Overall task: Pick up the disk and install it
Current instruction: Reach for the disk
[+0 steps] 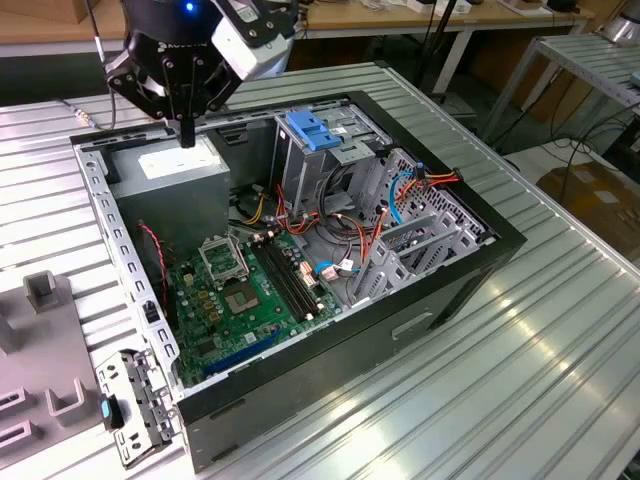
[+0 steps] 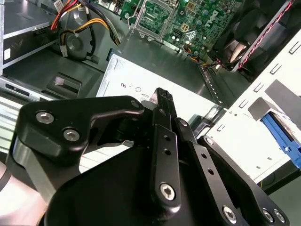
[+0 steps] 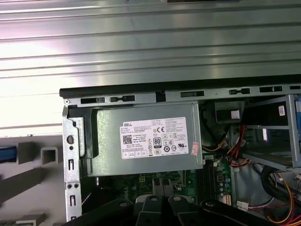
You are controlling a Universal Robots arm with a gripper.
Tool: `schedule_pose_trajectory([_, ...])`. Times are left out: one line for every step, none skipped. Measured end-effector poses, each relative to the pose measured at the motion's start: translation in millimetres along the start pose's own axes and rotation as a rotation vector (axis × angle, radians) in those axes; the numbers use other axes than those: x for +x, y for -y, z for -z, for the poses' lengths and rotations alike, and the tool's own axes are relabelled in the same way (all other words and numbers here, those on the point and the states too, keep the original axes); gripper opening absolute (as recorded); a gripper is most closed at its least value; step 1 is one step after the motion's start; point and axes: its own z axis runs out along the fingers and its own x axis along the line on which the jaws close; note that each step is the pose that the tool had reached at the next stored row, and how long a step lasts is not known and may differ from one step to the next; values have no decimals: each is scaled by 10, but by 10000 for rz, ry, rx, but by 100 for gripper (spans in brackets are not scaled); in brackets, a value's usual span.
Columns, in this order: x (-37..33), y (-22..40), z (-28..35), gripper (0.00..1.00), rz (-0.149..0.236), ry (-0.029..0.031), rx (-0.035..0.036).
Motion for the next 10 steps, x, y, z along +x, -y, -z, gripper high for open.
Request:
schedule_pose_trajectory([7, 1, -1, 11, 0, -3, 0])
schedule_pose_trajectory([17, 1, -2, 11, -1, -7, 0])
schedule_pose_trajectory([24, 2, -2, 11, 0, -10, 0])
schedule_pose_trajectory([35, 3, -3, 11, 0, -13, 1])
schedule_pose_trajectory([46, 4, -3, 11, -1, -15, 1])
schedule_pose_trajectory([55, 4, -3, 11, -1, -18, 2])
schedule_pose_trajectory([64, 5, -4, 11, 0, -21, 2])
schedule_pose_trajectory([77, 6, -5, 11, -1, -25, 1])
schedule_pose_trajectory([84, 7, -6, 11, -1, -28, 2])
schedule_pose_trajectory([91, 7, -6, 11, -1, -33, 2])
